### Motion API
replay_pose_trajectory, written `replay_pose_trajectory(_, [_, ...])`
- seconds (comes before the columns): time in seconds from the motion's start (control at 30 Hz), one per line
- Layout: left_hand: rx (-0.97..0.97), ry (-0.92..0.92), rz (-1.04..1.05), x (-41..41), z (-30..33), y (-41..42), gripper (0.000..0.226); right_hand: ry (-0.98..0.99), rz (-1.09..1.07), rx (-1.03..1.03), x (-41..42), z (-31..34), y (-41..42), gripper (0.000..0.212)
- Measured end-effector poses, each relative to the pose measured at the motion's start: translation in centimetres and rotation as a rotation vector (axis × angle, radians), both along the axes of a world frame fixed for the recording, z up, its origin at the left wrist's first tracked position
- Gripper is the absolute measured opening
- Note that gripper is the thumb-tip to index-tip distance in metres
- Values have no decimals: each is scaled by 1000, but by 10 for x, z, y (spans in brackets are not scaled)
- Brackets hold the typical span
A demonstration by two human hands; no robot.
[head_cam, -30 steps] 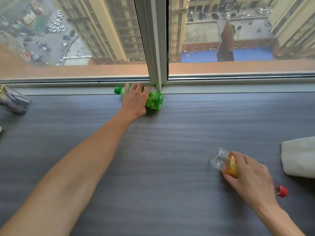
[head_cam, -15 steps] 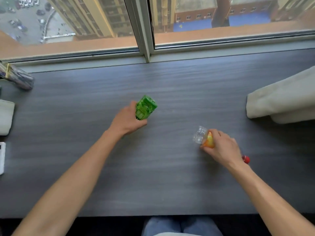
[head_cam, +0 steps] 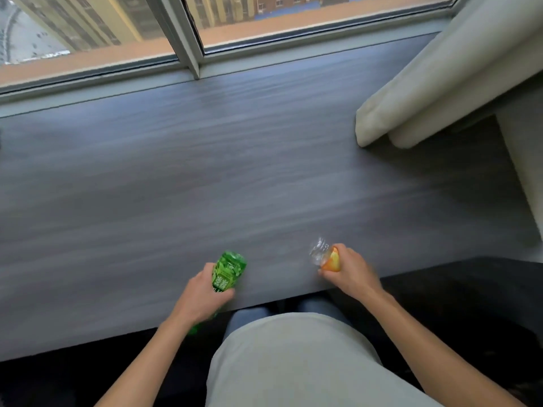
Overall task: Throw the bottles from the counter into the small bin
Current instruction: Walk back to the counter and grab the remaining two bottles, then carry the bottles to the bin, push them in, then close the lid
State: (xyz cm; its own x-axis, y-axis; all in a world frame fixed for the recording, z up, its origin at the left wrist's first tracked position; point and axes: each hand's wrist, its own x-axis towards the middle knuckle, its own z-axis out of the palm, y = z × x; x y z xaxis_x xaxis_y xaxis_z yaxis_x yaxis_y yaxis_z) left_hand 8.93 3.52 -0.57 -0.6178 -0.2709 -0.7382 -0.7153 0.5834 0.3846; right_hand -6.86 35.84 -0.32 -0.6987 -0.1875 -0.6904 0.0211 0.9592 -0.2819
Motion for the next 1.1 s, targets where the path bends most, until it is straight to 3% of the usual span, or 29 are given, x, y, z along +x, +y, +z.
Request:
replay_pose_trajectory(0.3, [47,-115,-177,35,-7,4,46,-11,-338,-77,54,8,22,59])
replay_pose_trajectory(0.5, [65,-74,-537,2,-21,27,44,-44,-726,-62,151,-1,52,65])
replay_pose_trajectory(0.67, [44,-50,-924,-44,-19,87,50,-126,-1114,-15,255,-1,81,60])
replay_pose_trajectory(0.8, [49,-17,-1117,-71,-18,154,57,-166,-1480,-91,332,2,92,41])
replay_pose_trajectory(1.1, [-43,-30,-1376,-82,-27,301,59,-217,-1941,-176,433,-9,140,25])
